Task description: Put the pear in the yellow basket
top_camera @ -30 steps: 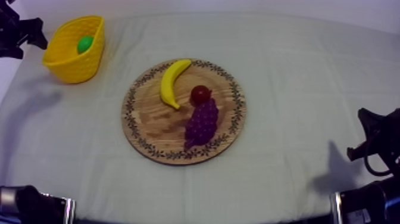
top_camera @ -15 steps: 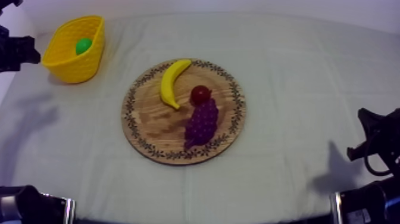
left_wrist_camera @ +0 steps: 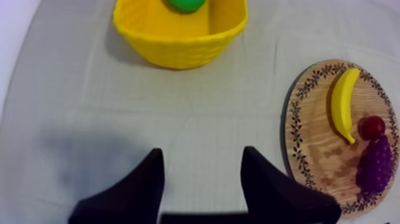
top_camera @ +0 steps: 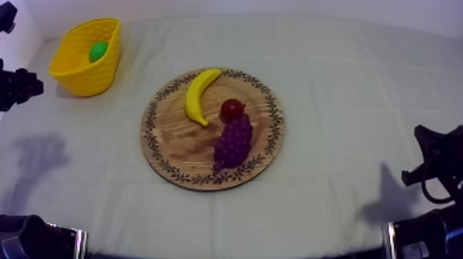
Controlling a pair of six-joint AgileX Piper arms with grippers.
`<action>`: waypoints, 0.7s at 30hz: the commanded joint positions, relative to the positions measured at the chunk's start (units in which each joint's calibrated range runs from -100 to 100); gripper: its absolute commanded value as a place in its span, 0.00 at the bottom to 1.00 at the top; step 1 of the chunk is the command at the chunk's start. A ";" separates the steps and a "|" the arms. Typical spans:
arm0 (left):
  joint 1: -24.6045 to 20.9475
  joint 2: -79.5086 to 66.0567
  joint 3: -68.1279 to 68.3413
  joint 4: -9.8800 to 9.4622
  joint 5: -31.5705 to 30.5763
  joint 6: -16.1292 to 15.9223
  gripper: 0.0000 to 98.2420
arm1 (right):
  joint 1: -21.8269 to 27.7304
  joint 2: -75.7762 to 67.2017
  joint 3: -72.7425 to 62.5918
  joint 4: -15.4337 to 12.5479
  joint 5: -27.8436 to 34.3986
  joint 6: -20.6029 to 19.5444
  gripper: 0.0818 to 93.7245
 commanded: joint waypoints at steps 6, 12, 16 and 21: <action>-0.05 -9.94 4.20 -0.18 -3.02 -0.80 0.45 | 0.01 -0.03 -0.02 0.01 0.02 0.00 0.00; 0.98 -16.64 7.44 -0.15 -9.12 -1.64 0.40 | 0.01 -0.03 -0.02 0.01 0.02 0.00 0.00; 1.68 -20.90 12.04 -0.49 -14.74 -1.23 0.35 | 0.01 -0.03 -0.02 0.01 0.02 0.00 0.00; 2.52 -26.56 18.73 -3.37 -19.98 1.54 0.26 | 0.01 -0.03 -0.02 0.01 0.02 0.00 0.00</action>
